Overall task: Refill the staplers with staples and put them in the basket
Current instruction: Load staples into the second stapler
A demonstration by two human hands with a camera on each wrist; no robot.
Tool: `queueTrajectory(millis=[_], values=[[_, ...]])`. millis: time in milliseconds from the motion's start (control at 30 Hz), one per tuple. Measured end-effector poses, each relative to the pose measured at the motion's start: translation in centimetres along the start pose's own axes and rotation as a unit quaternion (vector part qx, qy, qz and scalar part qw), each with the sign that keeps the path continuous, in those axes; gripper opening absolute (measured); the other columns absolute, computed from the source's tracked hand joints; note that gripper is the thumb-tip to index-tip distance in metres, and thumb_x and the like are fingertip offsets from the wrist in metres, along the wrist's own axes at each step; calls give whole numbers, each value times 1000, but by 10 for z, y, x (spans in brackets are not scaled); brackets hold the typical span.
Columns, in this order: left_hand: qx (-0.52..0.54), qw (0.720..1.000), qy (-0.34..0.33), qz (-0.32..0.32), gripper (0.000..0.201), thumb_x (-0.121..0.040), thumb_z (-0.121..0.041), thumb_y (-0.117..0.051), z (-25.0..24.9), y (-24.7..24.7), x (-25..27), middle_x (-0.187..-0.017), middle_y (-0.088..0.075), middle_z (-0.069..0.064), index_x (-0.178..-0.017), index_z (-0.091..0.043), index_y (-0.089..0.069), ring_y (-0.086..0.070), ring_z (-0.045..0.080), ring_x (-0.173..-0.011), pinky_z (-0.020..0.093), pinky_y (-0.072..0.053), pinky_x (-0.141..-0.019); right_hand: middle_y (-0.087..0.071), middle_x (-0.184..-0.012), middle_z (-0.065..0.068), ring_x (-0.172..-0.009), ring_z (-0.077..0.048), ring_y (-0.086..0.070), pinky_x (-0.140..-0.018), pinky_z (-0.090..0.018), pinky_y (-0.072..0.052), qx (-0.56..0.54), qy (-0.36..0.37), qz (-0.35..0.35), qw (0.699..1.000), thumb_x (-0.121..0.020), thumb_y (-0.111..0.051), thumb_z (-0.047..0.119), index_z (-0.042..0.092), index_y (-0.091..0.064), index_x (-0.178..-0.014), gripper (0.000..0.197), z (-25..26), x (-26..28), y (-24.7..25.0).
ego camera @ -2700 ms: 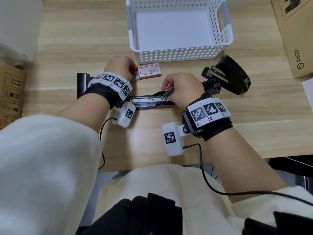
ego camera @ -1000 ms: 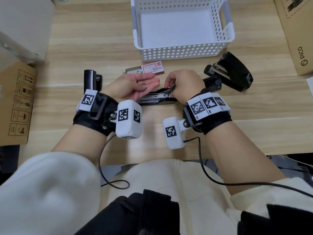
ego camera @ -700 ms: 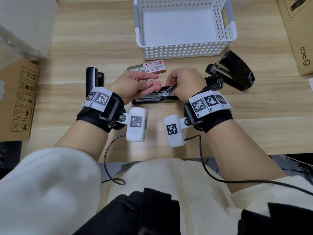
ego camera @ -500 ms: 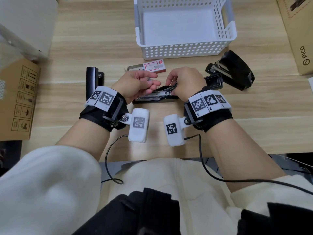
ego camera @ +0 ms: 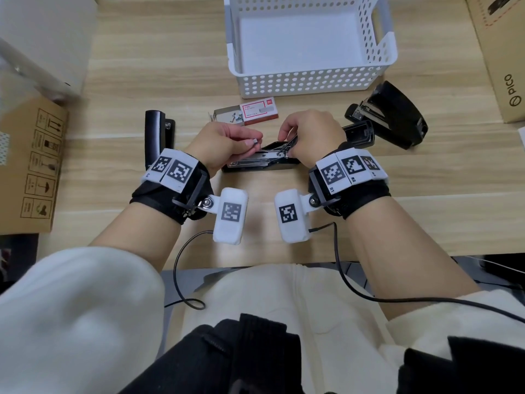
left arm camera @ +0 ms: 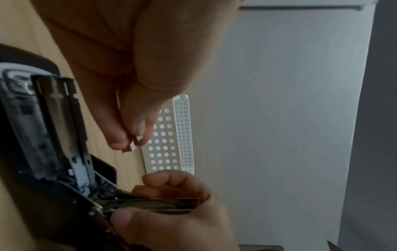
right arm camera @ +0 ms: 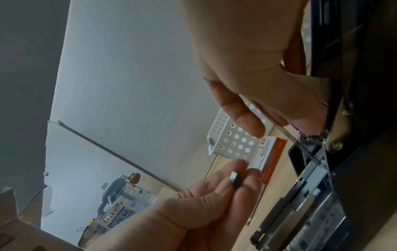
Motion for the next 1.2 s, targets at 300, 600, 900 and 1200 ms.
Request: queueTrajectory(millis=[300, 600, 900, 1200], values=[[-39, 998, -17, -40, 20, -77, 8, -63, 2, 5, 0, -59, -70, -6, -78, -11, -68, -67, 5, -64, 14, -55, -73, -62, -83, 9, -93, -18, -61, -74, -26, -47, -1, -2, -1, 1000, -76, -62, 1, 33, -59, -77, 32, 0, 0, -1], [-138, 974, -148, -105, 31, -66, 4, -76, -4, 4, 2, -77, -65, -3, -90, -13, -65, -60, -4, -60, 10, -49, -64, -62, -83, 8, -93, -18, -62, -75, -26, -48, -2, -1, -2, 1000, -75, -63, 0, 33, -58, -76, 33, 0, 0, -1], [-303, 935, -140, -117, 38, -64, -8, -79, 16, -14, -5, -73, -66, -15, -96, -27, -68, -66, 9, -85, 32, -50, -91, -63, -84, 8, -92, -18, -62, -78, -29, -51, -7, 1, -4, 1000, -76, -62, 2, 33, -58, -78, 31, -1, 2, 0], [-310, 922, -172, -156, 36, -68, -10, -75, 21, -13, -5, -82, -69, -10, -100, -26, -69, -66, 11, -88, 34, -51, -89, -65, -88, 7, -91, -18, -62, -77, -29, -51, -5, 0, -5, 1000, -75, -62, 2, 34, -59, -77, 32, 0, 2, -1]])
Point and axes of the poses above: each hand's wrist, its own x-axis away from the middle knuckle, its own y-axis out of the back of the hand, z = x × y, the point moved 5 cm from there along -x, towards the middle knuckle
